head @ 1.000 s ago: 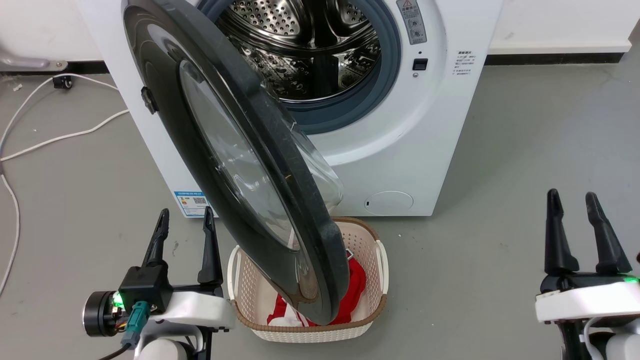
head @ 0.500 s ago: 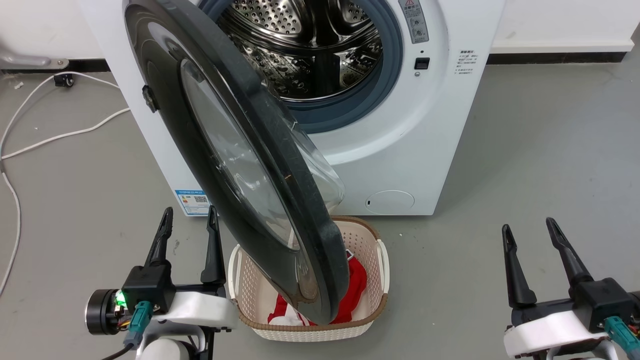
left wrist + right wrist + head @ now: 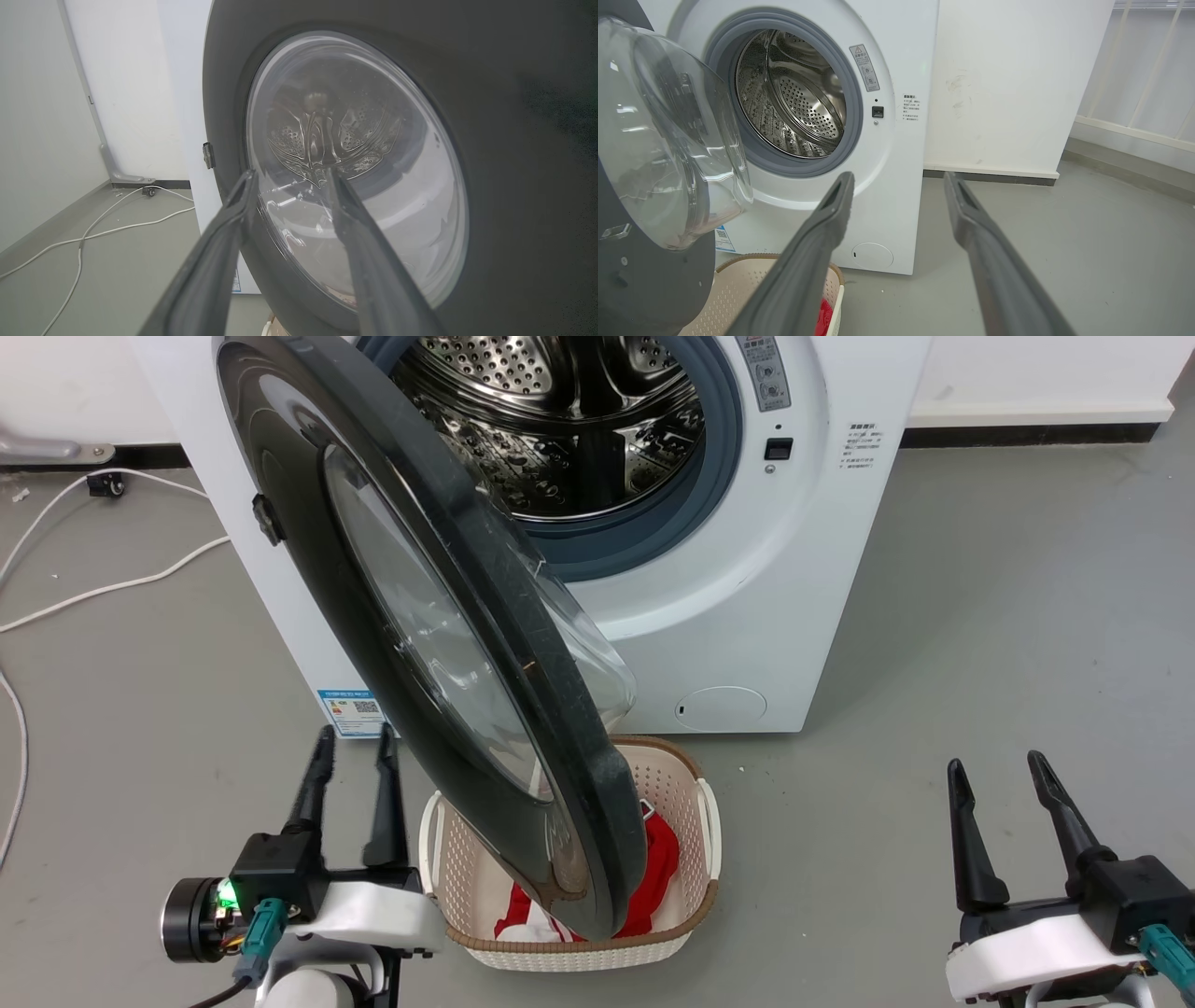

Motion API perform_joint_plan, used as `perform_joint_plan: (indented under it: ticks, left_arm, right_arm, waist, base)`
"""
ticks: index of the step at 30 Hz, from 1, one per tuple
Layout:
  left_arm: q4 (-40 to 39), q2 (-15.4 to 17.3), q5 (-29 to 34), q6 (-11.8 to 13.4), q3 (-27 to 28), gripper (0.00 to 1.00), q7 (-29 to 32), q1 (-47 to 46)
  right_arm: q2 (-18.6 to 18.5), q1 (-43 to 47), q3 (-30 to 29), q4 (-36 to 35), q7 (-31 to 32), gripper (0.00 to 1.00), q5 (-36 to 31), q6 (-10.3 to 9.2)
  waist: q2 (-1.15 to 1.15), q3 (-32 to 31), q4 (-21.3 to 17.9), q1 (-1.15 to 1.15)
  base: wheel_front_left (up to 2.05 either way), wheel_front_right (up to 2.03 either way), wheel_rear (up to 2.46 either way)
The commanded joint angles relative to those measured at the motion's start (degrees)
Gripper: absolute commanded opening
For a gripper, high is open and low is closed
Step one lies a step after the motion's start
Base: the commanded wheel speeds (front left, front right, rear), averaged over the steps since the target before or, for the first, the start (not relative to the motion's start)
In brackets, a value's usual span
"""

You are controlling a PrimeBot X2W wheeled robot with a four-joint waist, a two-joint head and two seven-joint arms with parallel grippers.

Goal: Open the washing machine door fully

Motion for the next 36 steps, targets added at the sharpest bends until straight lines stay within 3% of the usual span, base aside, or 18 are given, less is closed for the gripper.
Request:
perform_joint_plan:
  ticks: [1,12,28,36]
  left_arm:
    - [0.19,-0.05,-0.39,-0.28,0.02,0.00,-0.15,0.41]
    - [-2.40,-0.05,-0.52,0.21,0.25,0.00,-0.15,-1.14]
    - [-31.61,-0.06,3.72,1.88,-2.18,0.00,-0.13,-5.47]
    - [-38.52,-0.04,4.44,-1.50,-10.45,0.00,-0.13,-6.79]
  right_arm:
    - [0.22,-1.20,-0.11,0.29,-0.30,1.00,0.17,-0.04]
    - [0.23,-1.24,-0.47,0.49,-0.59,1.00,-0.10,-0.04]
    - [0.22,-1.30,-0.52,0.24,-0.48,1.00,0.20,-0.04]
    - [0.22,-1.11,-0.63,0.55,-0.07,1.00,0.66,-0.04]
  waist:
    - [0.00,0.02,-0.04,0.00]
    - [0.00,0.39,-0.09,0.00]
    - [0.00,0.75,-0.05,0.00]
    - [0.00,0.71,-0.08,0.00]
  base:
    - [0.00,0.00,0.00]
    - [0.00,0.00,0.00]
    - [0.00,0.00,0.00]
    - [0.00,0.00,0.00]
